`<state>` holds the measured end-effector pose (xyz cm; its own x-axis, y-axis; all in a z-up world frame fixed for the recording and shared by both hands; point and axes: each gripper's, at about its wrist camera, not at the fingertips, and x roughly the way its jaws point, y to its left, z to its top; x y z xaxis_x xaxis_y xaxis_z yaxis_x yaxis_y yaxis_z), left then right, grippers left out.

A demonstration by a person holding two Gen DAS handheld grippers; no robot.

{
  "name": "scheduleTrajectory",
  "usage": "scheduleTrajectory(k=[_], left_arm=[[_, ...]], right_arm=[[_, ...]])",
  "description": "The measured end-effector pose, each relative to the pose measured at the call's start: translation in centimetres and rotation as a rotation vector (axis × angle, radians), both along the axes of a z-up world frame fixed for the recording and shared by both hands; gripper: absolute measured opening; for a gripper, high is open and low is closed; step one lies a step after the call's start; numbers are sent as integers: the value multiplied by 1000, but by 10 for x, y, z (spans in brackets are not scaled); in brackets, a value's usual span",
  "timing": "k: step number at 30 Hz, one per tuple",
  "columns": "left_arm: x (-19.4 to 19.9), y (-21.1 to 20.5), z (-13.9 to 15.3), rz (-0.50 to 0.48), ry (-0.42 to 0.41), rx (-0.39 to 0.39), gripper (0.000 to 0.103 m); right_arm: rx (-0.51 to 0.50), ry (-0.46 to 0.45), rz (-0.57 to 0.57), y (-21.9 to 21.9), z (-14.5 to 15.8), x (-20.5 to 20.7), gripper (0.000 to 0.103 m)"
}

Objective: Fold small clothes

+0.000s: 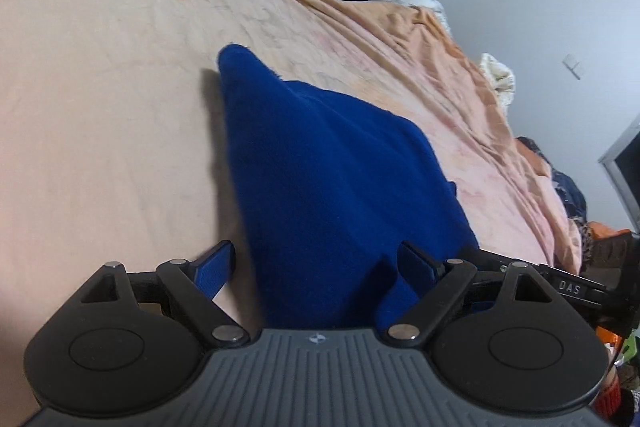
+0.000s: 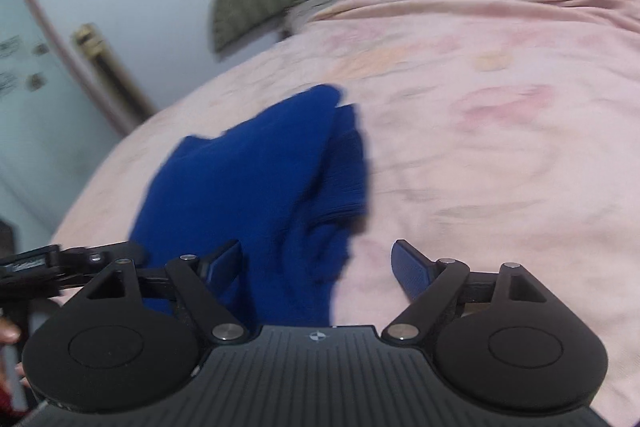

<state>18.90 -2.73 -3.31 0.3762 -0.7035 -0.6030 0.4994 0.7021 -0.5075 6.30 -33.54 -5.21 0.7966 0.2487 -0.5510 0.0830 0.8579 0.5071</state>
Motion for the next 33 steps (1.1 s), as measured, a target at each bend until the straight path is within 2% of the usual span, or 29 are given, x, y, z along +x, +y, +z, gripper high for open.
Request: scheduleTrajectory(k=[5,7,8,9,10,12,14,16,20,21,23,25,27,28,29,31,33], left_arm=[[11,-10,-6,-20,13,-70,88],[11,-11,-9,-25,4,-83,86],[10,-9,-9,-21,1,-91,77],[10,-7,-10,-15,-3,-86,66],[11,-5,-12,-6,-2,-69,43],[15,0,-14,5,20,-85,31],[16,5,-11,13,19,-99,24],[13,5,-2,16,-16,-73,22],[9,17,20,30,-40,-53,22],[8,21,26,29,-49,-42,22],[3,23,28,22,-73,17,23],[-6,14,25,18,-121,132,26],[-18,12,23,22,-155,194,30],[-25,13,24,24,-172,205,36],[-30,16,25,26,-184,209,47],[-43,26,26,24,-182,189,60],[-55,38,22,12,-144,151,60]], right_arm=[[119,-53,82,1,-9,31,76],[158,-59,87,-1,-11,39,70],[181,-54,86,-2,-12,43,59],[203,-45,72,-4,-15,47,44],[233,-35,57,-6,-18,49,39],[320,-21,34,-11,-24,53,32],[322,-16,15,-5,-21,53,30],[329,-16,3,1,-17,53,29],[447,-55,16,9,-1,47,28],[430,-50,26,12,4,48,28],[313,-8,43,25,9,51,29],[233,48,44,36,8,55,35],[164,67,38,46,10,50,44],[132,61,40,49,13,42,46],[106,57,44,51,16,34,52],[66,57,52,53,19,14,55],[54,67,71,54,19,-6,54]])
